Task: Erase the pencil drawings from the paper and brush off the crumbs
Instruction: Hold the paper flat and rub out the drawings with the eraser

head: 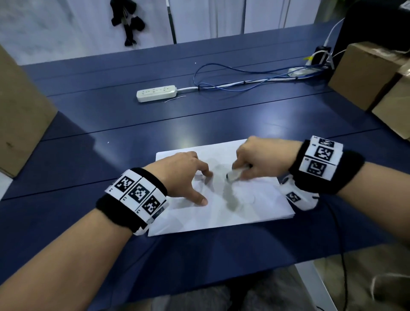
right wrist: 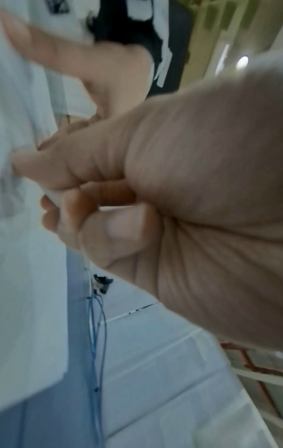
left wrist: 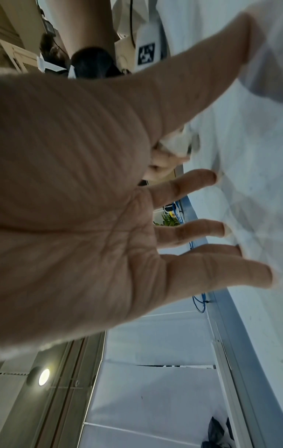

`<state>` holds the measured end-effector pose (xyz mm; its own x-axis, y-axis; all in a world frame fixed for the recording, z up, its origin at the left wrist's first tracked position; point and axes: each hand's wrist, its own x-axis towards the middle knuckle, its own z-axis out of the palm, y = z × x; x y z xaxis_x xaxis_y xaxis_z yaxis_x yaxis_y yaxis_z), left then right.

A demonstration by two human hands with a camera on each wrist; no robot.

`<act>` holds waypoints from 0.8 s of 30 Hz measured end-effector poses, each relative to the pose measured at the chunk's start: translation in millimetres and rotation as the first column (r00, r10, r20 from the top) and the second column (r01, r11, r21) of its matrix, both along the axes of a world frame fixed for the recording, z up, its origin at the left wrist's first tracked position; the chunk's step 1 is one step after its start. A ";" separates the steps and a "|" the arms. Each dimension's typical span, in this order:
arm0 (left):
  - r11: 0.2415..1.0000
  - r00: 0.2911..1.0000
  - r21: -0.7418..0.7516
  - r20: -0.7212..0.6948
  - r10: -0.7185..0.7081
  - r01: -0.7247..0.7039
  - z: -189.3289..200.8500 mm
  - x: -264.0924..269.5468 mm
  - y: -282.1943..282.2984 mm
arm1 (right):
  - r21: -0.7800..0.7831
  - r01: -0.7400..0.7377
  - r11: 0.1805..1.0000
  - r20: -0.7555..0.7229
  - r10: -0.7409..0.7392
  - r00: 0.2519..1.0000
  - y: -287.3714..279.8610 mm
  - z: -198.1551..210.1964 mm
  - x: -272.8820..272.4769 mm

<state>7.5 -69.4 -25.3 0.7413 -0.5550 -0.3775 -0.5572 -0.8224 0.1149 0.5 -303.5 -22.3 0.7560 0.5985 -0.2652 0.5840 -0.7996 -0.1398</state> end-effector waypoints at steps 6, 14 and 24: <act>1.000 1.000 0.002 -0.005 0.005 -0.005 0.9 0.8 0.1 | 0.051 -0.190 0.980 -0.145 0.195 0.970 -0.8 4.5 -30.6; 1.000 1.000 0.019 0.002 0.006 -0.006 1.6 0.3 -2.1 | 0.011 0.001 1.000 0.058 -0.002 0.998 -5.2 0.0 -2.0; 1.000 1.000 0.025 -0.005 0.013 -0.013 2.8 0.4 -4.4 | 0.058 -0.010 0.998 -0.056 0.014 0.998 0.7 1.2 -11.9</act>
<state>7.9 -73.9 -22.5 0.7467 -0.5355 -0.3946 -0.5457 -0.8324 0.0969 -11.4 -302.8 -21.2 0.7336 0.6230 -0.2714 0.5835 -0.7822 -0.2185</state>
